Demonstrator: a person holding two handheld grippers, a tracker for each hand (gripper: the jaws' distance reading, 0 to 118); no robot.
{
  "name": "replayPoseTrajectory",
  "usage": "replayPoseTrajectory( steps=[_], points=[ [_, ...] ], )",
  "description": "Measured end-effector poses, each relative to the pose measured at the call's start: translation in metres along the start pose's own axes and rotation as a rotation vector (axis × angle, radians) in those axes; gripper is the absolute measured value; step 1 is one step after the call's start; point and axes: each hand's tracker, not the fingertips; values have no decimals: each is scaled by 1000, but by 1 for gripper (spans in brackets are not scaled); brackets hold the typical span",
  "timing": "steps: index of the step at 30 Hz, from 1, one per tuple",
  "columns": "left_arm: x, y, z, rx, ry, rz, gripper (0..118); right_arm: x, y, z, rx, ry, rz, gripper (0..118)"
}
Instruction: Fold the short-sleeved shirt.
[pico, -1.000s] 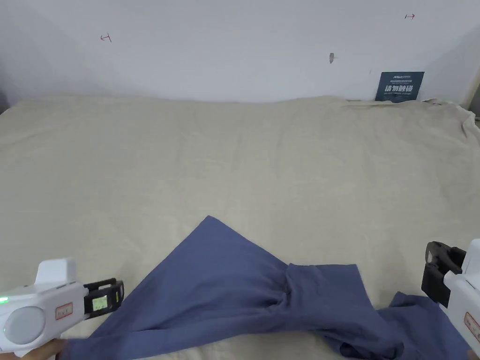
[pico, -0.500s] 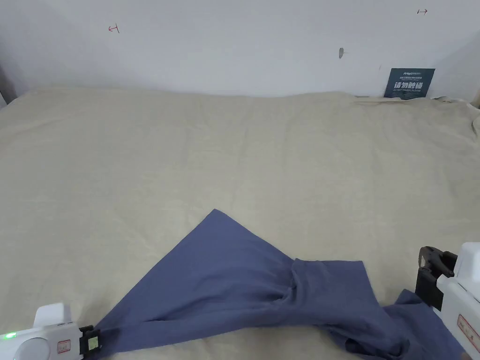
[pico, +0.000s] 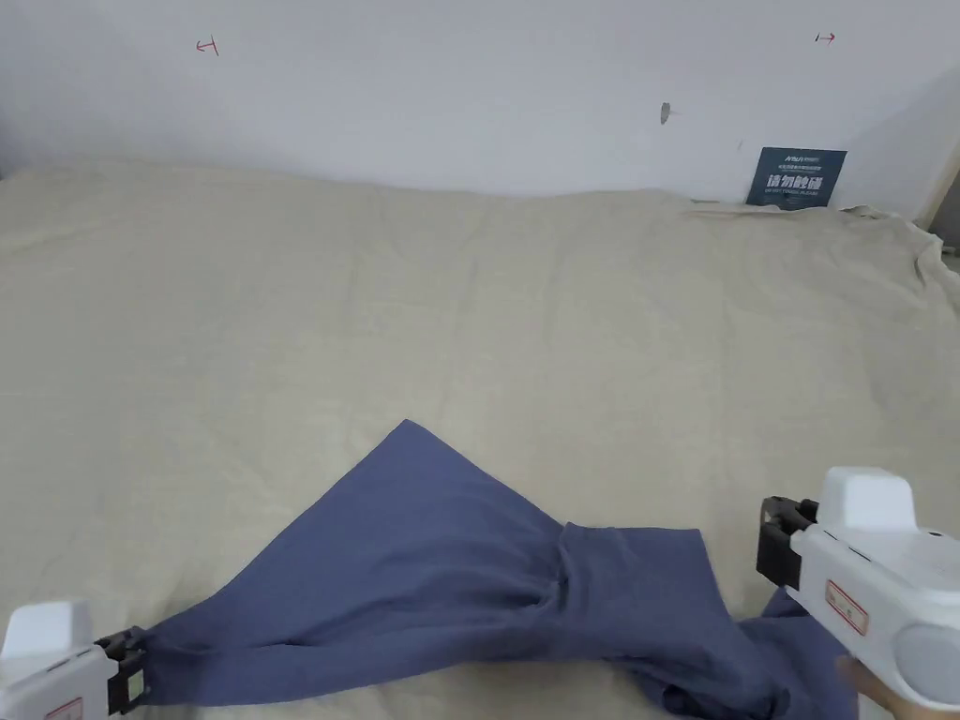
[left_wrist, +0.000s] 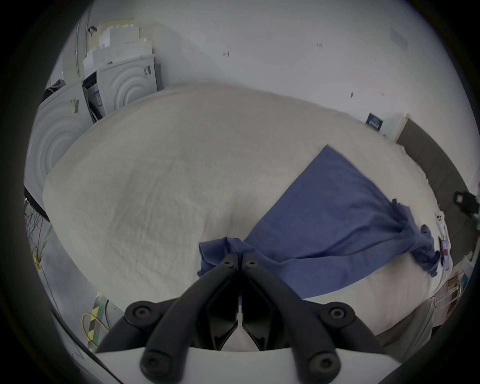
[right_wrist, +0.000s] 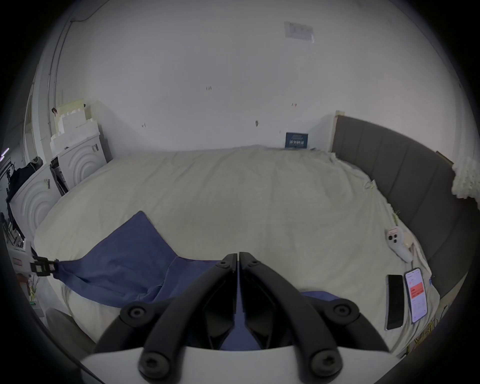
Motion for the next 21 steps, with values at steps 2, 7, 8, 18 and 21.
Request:
replayPoseTrajectory(
  steps=[2, 7, 8, 18, 21],
  points=[
    [2, 7, 12, 24, -16, 5, 0, 2, 3, -23, -58, 11, 5, 28],
    [7, 20, 27, 73, -52, 3, 0, 7, -2, -91, -204, 21, -15, 98],
    [8, 22, 28, 75, -54, -1, 0, 2, -4, -99, -227, 21, -16, 98],
    [11, 23, 21, 68, -70, -9, 0, 0, -32, -187, -423, -47, -20, 93],
    [11, 23, 21, 67, -74, -13, 0, -3, -38, -197, -446, -50, -7, 66]
  ],
)
